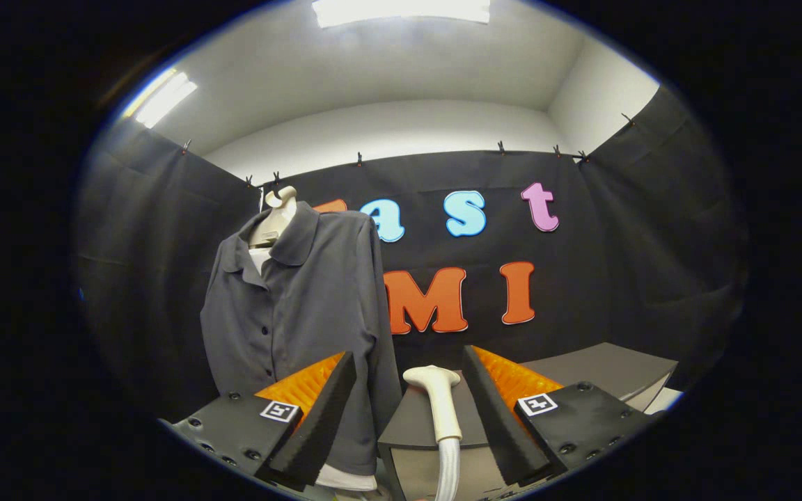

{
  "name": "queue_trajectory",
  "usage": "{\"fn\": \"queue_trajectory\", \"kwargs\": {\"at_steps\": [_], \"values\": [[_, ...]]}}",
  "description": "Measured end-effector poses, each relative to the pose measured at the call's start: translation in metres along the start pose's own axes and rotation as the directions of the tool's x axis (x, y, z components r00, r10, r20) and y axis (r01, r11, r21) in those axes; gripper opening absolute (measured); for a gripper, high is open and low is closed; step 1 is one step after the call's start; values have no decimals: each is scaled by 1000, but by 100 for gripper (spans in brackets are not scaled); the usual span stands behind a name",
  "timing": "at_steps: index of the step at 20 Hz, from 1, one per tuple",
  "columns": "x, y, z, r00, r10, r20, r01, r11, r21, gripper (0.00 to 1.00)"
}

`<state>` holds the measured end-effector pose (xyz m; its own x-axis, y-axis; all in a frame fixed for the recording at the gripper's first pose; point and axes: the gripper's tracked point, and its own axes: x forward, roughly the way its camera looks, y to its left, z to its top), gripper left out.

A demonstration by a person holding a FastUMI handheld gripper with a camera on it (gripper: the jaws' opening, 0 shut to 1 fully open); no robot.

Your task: Iron the clothes twice with a garment steamer, once on the left side and once on the right side.

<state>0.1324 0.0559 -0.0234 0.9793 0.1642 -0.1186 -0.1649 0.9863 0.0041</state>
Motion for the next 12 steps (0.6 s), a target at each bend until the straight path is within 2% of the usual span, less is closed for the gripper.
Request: {"fn": "queue_trajectory", "kwargs": {"at_steps": [4,7,12], "values": [[66,-5,-15,994,27,-101,-18,996,91,98],[103,-26,-43,982,-10,-188,22,998,63,98],[135,-43,-94,945,-41,-326,43,999,1,98]]}}
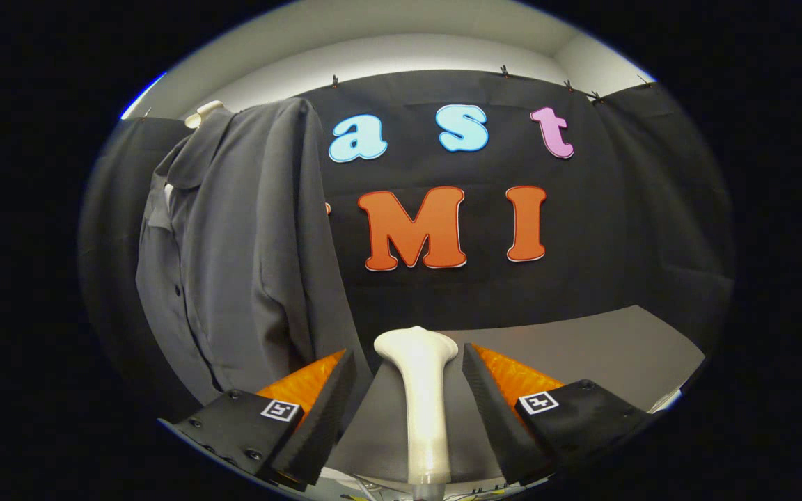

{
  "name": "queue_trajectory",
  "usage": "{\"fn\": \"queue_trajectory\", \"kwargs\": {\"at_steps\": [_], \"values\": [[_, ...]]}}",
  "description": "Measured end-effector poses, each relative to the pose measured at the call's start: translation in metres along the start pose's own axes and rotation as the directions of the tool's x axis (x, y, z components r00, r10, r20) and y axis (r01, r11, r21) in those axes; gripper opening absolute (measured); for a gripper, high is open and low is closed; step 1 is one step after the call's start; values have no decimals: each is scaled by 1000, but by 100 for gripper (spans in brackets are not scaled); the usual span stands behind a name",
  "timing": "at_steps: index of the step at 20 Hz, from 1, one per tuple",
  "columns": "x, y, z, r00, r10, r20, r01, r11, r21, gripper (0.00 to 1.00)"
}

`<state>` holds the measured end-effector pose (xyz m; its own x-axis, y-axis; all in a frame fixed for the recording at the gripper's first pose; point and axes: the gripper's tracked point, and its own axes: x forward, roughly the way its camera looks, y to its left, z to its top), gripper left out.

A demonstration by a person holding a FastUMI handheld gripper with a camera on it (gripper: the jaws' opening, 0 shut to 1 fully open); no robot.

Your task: Iron the clothes twice with a garment steamer, once on the left side and once on the right side.

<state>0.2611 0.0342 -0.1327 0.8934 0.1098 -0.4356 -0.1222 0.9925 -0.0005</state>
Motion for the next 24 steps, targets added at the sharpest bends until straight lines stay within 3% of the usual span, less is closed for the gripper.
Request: {"fn": "queue_trajectory", "kwargs": {"at_steps": [6,13,14,19,24], "values": [[35,-12,-42,988,-25,-154,23,1000,-15,99],[46,-11,-86,956,0,-295,-11,999,-35,97],[46,-10,-97,943,7,-333,-18,999,-28,89],[41,-11,-94,957,27,-288,-30,1000,-5,51],[40,-10,-97,958,4,-286,-13,1000,-28,49]]}}
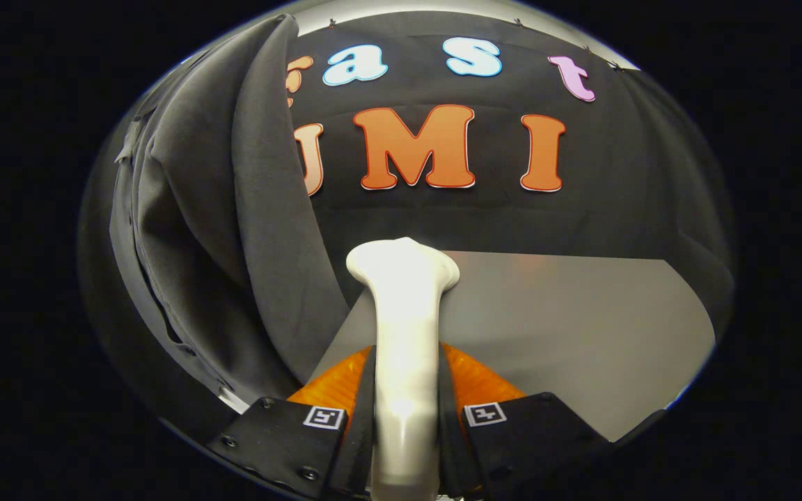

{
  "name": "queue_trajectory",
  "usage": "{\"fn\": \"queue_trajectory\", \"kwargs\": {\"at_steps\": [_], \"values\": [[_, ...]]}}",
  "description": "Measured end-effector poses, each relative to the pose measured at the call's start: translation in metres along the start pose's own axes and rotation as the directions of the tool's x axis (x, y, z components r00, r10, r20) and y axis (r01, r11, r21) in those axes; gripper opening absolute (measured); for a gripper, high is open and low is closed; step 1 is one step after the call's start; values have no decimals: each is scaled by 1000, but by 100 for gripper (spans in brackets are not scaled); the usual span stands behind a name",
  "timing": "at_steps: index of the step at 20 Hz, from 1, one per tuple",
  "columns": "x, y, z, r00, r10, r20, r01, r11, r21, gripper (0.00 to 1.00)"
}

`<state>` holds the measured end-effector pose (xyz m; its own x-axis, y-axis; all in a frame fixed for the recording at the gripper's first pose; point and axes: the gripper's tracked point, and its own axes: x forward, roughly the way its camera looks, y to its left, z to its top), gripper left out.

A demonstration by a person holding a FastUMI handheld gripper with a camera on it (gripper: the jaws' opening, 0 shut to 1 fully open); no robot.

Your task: Iron the clothes twice with a garment steamer, once on the left side and once on the right side.

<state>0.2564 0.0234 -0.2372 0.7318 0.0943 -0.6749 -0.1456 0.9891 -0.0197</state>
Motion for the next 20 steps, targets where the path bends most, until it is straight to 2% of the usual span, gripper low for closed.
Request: {"fn": "queue_trajectory", "kwargs": {"at_steps": [6,10,12,15,20], "values": [[-4,5,-1,999,31,16,-31,1000,0,49],[-24,3,-3,997,-6,77,10,999,-53,43],[-36,9,-11,995,10,104,-3,998,-66,42],[-55,10,-14,988,24,152,-23,1000,-11,42],[-91,4,3,964,-17,266,10,999,31,42]]}}
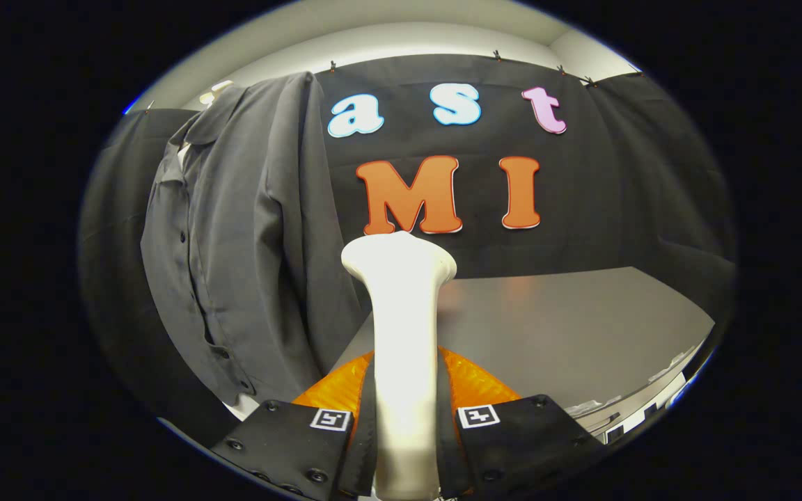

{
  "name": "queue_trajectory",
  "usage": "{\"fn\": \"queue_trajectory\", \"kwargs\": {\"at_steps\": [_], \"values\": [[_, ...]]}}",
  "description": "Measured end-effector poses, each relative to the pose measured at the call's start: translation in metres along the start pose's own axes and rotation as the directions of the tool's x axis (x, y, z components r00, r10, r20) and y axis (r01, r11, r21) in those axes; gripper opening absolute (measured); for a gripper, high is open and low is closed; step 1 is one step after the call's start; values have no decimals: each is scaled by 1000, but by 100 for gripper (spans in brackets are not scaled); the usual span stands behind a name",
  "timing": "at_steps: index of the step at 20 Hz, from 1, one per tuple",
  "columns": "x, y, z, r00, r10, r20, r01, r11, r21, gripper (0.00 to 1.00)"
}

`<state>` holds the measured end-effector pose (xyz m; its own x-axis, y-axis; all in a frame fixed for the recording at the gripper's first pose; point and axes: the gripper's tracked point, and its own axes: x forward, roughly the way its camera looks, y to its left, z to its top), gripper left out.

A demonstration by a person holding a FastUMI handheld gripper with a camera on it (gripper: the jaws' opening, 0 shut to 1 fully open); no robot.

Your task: Iron the clothes twice with a garment steamer, once on the left side and once on the right side.

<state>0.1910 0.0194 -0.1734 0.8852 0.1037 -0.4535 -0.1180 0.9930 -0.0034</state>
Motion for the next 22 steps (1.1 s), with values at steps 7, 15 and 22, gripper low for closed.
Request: {"fn": "queue_trajectory", "kwargs": {"at_steps": [7,15,22], "values": [[-63,29,33,984,-81,161,81,997,8,42],[-121,115,69,946,-105,307,102,994,26,42],[-118,202,78,933,-42,356,55,998,-26,42]]}}
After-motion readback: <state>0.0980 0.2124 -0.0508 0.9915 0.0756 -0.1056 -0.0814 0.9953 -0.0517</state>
